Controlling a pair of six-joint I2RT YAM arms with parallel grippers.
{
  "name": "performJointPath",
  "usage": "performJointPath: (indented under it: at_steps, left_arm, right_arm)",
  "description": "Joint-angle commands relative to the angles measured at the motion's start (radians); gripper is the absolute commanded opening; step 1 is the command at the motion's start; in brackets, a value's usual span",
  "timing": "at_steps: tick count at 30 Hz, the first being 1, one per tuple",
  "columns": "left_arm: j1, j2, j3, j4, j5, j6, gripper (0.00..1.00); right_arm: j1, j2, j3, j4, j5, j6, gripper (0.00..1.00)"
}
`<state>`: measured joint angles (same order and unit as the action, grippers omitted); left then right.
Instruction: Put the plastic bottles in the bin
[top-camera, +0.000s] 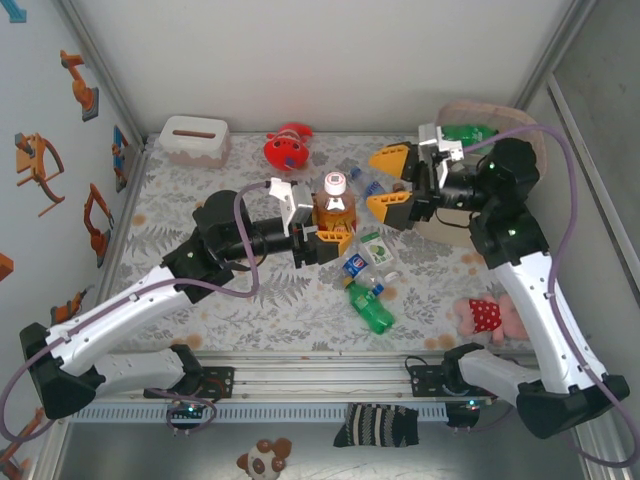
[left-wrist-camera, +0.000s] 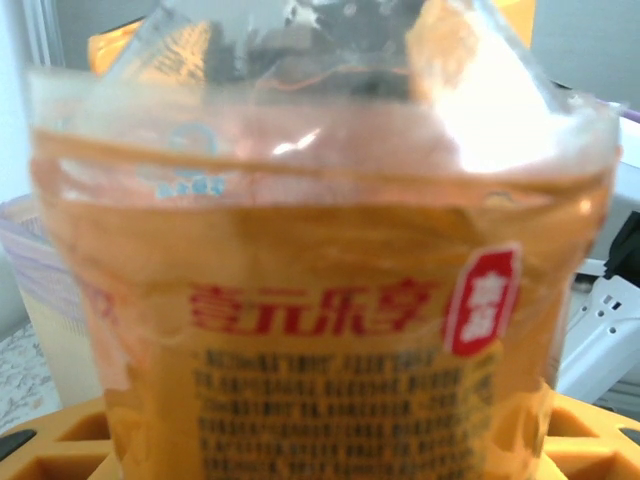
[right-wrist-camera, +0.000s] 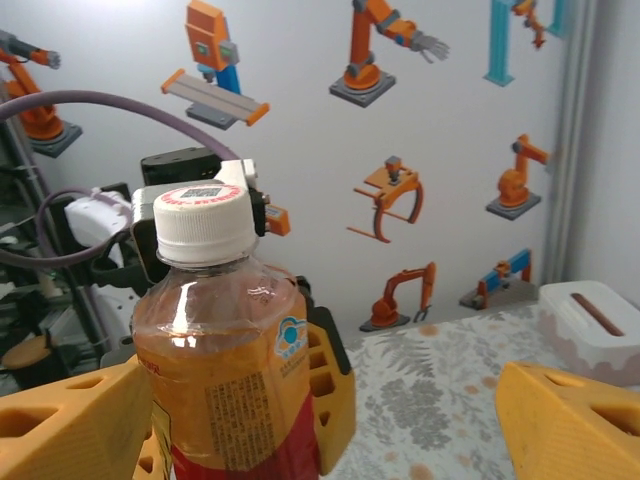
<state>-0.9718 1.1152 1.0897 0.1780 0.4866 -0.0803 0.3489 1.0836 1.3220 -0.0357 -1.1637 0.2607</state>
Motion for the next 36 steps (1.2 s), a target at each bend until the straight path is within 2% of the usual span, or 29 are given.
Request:
performJointPath:
  at_steps: [1,9,12,23,30,33,36]
  left_arm:
    - [0.005,0.017,0.042,0.033,0.042,0.036,0.53]
    - [0.005,0.035,0.064,0.031,0.065,0.037,0.53]
    - [0.005,0.035,0.066,0.027,0.066,0.034,0.54]
    - [0.005,0.041,0.068,0.027,0.06,0.038,0.54]
    - [0.006,0.045,0.069,0.029,0.05,0.036,0.55]
    - [0.006,0.045,0.067,0.033,0.043,0.036,0.59]
    - [0.005,0.041,0.063,0.032,0.03,0.037,0.68]
  right_arm:
    - [0.053,-0.001,0.022,0.019,-0.024,-0.038,0.89]
    - [0.176,0.037,0.083,-0.166,0.034,-0.191,0.89]
    - [0.202,0.053,0.098,-0.192,0.047,-0.209,0.86]
    - [0.218,0.06,0.115,-0.228,0.041,-0.23,0.6]
    - [0.218,0.063,0.128,-0.262,0.039,-0.252,0.57]
    - [0.219,0.065,0.14,-0.297,0.054,-0.274,0.56]
    - [0.219,0.068,0.157,-0.332,0.076,-0.295,0.56]
